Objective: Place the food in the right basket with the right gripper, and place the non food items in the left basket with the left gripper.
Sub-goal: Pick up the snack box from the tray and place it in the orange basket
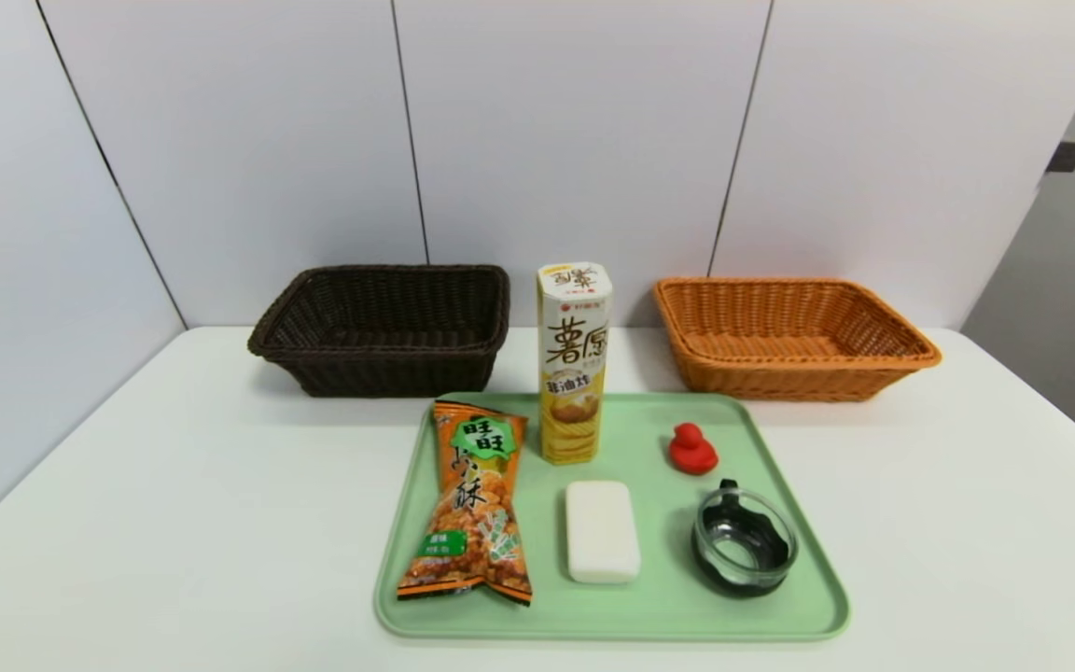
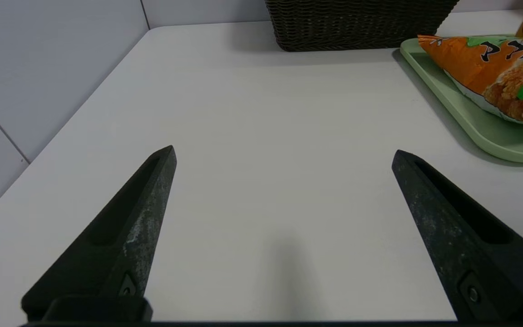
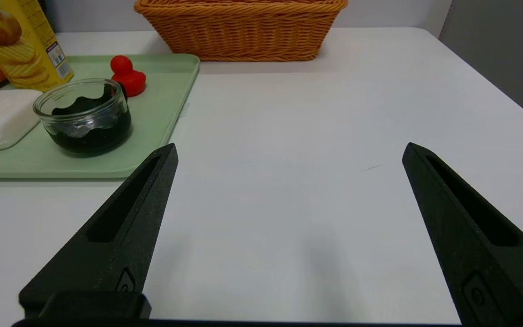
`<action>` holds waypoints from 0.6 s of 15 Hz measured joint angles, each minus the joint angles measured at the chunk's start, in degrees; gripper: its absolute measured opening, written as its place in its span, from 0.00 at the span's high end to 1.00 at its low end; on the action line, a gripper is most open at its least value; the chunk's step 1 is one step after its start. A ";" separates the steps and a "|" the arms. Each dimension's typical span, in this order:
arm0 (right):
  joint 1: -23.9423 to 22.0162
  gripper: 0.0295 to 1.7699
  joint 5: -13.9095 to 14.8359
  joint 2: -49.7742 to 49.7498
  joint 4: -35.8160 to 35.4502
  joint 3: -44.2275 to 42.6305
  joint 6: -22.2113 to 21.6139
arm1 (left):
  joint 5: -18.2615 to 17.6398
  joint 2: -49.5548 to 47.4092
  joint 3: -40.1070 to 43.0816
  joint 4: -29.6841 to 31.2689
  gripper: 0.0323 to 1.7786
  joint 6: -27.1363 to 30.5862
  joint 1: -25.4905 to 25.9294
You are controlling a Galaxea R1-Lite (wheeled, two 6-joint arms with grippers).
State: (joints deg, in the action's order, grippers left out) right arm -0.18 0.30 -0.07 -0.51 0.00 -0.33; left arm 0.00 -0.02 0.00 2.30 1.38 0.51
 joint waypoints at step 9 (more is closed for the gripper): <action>0.09 0.03 0.05 1.28 1.37 -0.41 0.26 | -1.56 0.29 -8.84 -13.21 0.05 1.43 0.00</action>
State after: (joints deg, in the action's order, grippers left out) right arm -0.10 0.35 1.21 0.85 -0.41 -0.07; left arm -1.56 0.27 -8.84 -10.91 2.80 0.51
